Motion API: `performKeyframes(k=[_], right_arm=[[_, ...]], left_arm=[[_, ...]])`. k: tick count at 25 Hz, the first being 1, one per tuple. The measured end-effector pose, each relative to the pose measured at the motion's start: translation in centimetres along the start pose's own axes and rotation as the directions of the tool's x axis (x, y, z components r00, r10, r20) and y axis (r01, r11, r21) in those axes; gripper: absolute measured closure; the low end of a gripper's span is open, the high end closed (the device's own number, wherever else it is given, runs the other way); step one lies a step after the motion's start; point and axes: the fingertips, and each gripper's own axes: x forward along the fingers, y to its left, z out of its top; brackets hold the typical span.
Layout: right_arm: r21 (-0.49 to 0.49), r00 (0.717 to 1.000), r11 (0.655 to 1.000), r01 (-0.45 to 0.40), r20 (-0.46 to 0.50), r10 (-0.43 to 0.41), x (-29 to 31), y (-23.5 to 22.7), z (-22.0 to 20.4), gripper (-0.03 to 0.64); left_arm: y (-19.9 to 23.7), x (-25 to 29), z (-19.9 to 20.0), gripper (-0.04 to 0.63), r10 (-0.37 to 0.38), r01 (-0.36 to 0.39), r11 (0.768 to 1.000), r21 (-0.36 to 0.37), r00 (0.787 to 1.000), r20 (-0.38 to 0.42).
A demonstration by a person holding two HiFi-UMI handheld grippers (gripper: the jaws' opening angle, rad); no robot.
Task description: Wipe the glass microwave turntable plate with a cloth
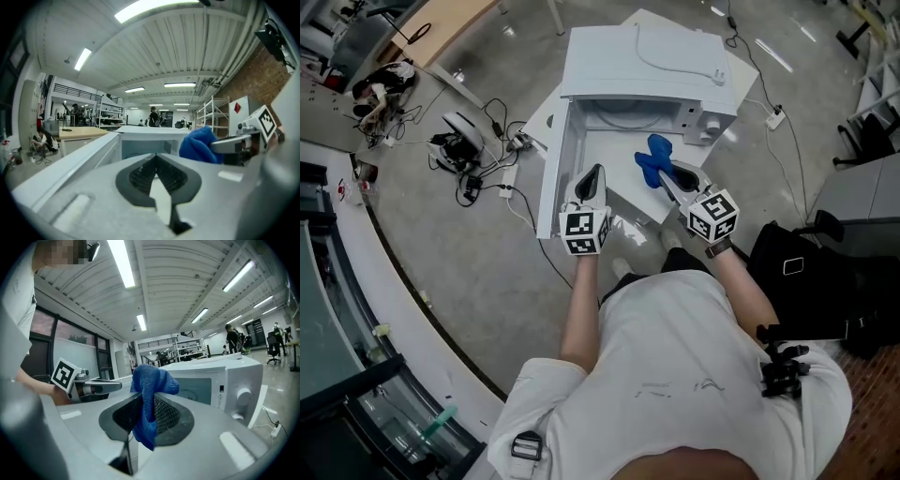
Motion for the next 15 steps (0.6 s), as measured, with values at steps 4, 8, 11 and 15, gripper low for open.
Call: performKeyframes(k=[4, 8, 11, 15], right_arm=[[0.011, 0.989, 0.990, 0.141, 0.048, -0.142, -2.8, 1.5, 0.6, 0.546], [-0.002, 0.976, 0.977, 0.213, 0.048, -0.213, -6.2, 2.7, 0.1, 0.546], [-0.037, 0.976, 0.977, 0.210, 0.062, -0.208, -7.8, 4.1, 0.2, 0.546], [0.005, 0.976, 0.981, 0.192, 0.105, -0.192, -10.5, 5.0, 1.4, 0.546]], left_arm=[[-0.8, -2.2, 0.1, 0.594, -0.025, 0.025, 1.000, 0.008, 0.999, 0.045], [-4.0, -3.4, -1.4, 0.594, -0.089, 0.089, 0.996, -0.005, 0.995, 0.051], [-6.1, -5.3, -1.2, 0.594, -0.101, 0.103, 0.994, -0.019, 0.990, 0.102], [-8.2, -7.8, -0.2, 0.595, -0.044, 0.048, 0.999, -0.026, 0.990, 0.132]])
